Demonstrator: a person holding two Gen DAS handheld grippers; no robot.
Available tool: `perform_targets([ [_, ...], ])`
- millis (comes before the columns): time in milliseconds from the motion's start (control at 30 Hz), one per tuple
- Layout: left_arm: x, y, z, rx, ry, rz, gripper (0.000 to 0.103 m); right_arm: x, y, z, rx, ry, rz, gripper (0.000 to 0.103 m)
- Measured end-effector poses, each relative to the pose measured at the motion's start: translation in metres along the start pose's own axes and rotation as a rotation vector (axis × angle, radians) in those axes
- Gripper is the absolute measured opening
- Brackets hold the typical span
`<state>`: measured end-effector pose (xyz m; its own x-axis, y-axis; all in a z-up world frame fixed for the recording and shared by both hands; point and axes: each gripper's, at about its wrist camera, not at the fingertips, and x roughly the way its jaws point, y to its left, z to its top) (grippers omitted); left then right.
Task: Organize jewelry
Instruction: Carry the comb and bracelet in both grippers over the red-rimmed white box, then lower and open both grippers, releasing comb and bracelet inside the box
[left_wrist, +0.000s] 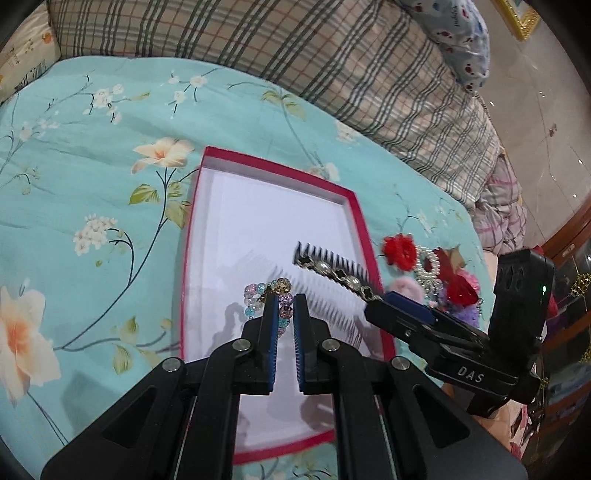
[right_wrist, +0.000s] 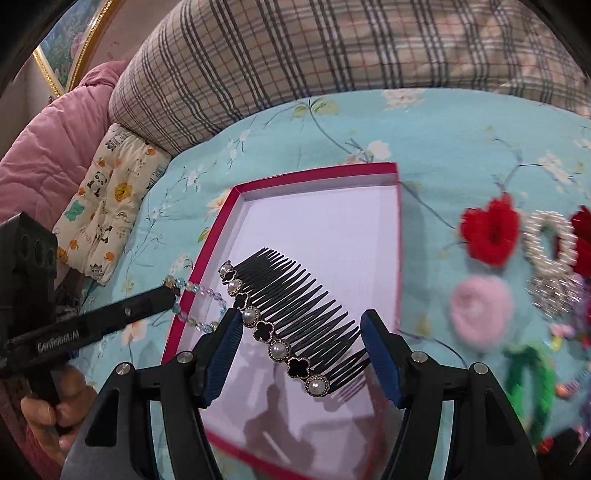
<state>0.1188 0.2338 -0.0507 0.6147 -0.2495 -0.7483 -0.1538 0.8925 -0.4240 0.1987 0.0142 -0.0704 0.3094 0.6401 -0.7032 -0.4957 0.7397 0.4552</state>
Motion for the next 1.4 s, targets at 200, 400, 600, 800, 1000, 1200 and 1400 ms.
perform_targets([
  [200,0.02,0.014,0.007,-0.008,0.025,0.025,0.006,0.029,0.0,0.014,0.008,0.015,-0.004,0.067],
  [400,0.039,0.026,0.004,-0.015,0.061,0.05,0.006,0.049,-0.005,0.017,-0.006,0.047,-0.018,0.067],
  [600,0.047,0.033,-0.002,-0.021,0.09,0.059,0.006,0.053,-0.002,0.018,-0.026,0.054,-0.026,0.071],
  [800,0.047,0.029,-0.005,0.008,0.087,0.105,0.01,0.054,-0.001,0.019,-0.033,0.064,-0.038,0.072],
  [1000,0.037,0.025,-0.007,0.018,0.066,0.111,0.027,0.051,-0.001,0.021,-0.01,0.061,-0.027,0.077],
  [1200,0.027,0.022,-0.01,0.013,0.055,0.112,0.028,0.035,0.0,0.019,0.005,0.035,-0.004,0.077],
  [1400,0.016,0.018,-0.015,0.021,0.041,0.121,0.036,0.012,0.007,0.018,-0.001,0.003,0.015,0.077],
])
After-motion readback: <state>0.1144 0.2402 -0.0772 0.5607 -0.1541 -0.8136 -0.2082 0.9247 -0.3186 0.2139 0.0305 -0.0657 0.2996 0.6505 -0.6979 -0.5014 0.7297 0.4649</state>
